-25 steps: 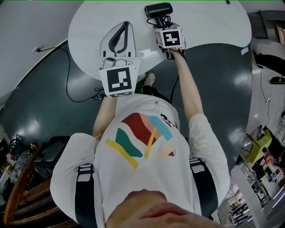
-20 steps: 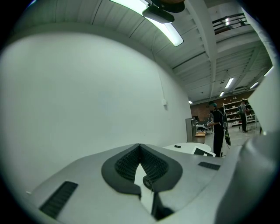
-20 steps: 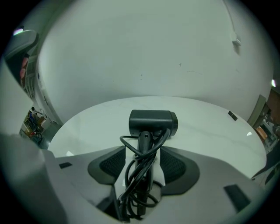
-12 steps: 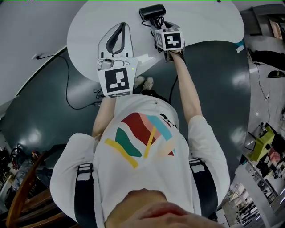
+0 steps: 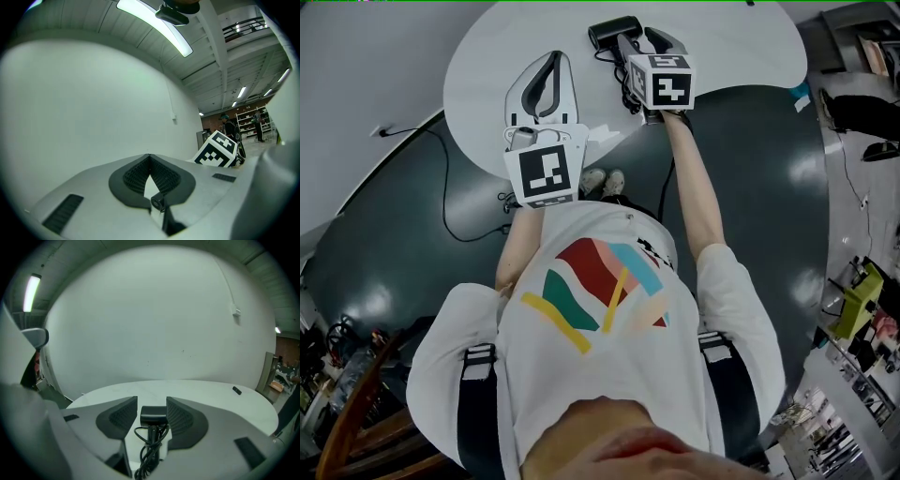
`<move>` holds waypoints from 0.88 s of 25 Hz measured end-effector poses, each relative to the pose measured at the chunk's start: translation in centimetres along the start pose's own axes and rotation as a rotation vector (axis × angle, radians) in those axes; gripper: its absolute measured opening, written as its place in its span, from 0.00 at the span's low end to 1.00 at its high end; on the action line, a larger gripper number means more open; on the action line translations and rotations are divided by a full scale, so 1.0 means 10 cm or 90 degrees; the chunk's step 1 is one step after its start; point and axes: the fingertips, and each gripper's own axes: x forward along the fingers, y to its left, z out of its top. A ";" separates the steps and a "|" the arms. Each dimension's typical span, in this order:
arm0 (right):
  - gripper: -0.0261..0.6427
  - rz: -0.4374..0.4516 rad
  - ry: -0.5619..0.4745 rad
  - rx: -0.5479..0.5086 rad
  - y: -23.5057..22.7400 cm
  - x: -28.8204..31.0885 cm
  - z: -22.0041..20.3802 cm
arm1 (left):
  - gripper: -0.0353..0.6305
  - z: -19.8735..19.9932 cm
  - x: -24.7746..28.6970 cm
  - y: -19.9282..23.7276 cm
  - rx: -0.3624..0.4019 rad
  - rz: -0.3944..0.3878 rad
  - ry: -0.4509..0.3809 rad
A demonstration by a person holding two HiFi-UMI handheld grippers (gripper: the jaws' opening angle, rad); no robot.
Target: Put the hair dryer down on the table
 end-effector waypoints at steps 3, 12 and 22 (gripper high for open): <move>0.34 0.012 -0.032 -0.015 0.09 -0.14 0.24 | 0.07 0.07 -0.02 0.01 0.000 0.000 -0.007; 0.30 -0.007 -0.170 -0.040 0.24 -0.72 0.84 | 0.07 0.27 -0.09 0.01 -0.003 -0.005 -0.032; 0.11 -0.090 -0.347 -0.037 0.34 -1.61 1.31 | 0.07 0.68 -0.14 -0.02 -0.026 -0.016 -0.100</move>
